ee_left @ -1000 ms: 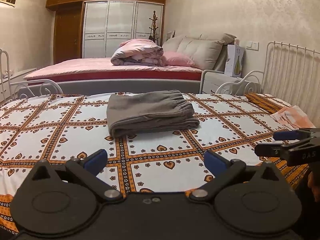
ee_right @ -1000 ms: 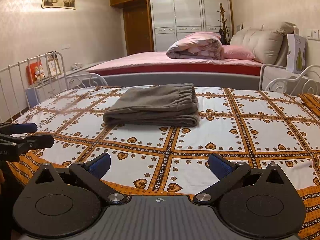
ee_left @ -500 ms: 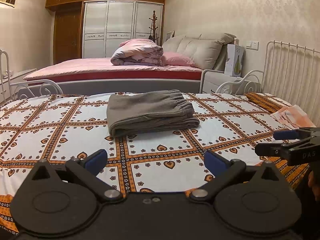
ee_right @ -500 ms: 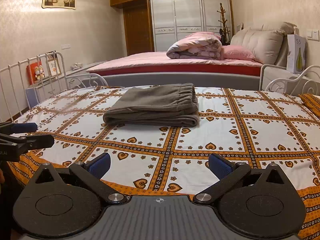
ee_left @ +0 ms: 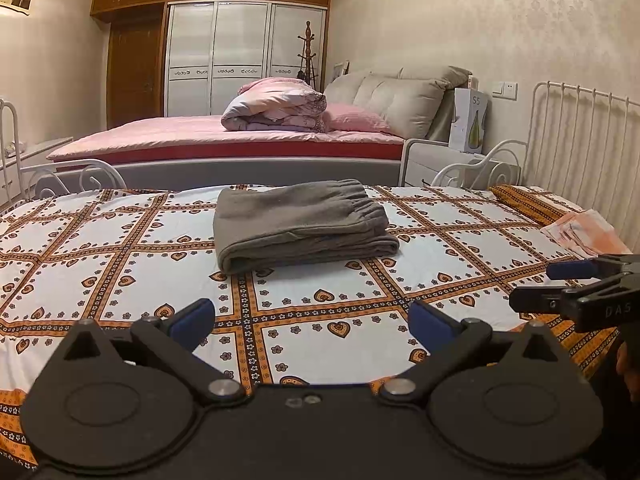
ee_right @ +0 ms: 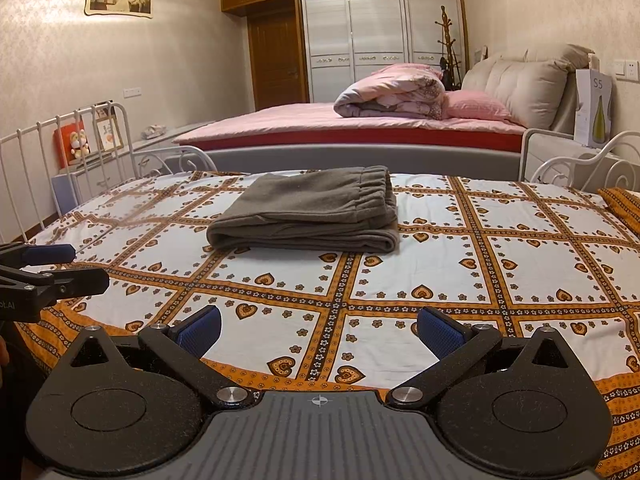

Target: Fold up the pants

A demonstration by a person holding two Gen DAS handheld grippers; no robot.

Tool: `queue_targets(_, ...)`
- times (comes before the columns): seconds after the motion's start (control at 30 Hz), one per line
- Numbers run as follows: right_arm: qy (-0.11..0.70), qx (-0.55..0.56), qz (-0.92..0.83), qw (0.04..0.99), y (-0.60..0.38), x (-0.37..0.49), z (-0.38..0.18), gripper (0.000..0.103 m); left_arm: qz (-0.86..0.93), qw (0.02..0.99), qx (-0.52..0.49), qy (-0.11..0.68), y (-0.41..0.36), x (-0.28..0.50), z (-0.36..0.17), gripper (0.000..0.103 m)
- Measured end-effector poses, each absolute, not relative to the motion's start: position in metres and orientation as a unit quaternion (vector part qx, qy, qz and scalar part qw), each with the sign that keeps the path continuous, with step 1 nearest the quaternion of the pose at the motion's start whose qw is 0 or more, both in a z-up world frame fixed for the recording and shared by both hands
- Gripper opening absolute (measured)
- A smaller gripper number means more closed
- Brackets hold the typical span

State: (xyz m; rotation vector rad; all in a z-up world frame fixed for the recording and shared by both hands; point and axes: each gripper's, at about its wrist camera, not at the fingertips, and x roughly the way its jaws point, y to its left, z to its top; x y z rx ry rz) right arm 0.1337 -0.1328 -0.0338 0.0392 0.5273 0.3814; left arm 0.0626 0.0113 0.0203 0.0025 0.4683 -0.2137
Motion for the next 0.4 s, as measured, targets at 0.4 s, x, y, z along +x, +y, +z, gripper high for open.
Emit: queue_targets(0.4,0.258,0.018,0.188,0.948,-0.1324,0.1337,-0.0339,0.103,-0.103,0.968,0.003,0.230,0.0108,0.0613,0.0200,0.097)
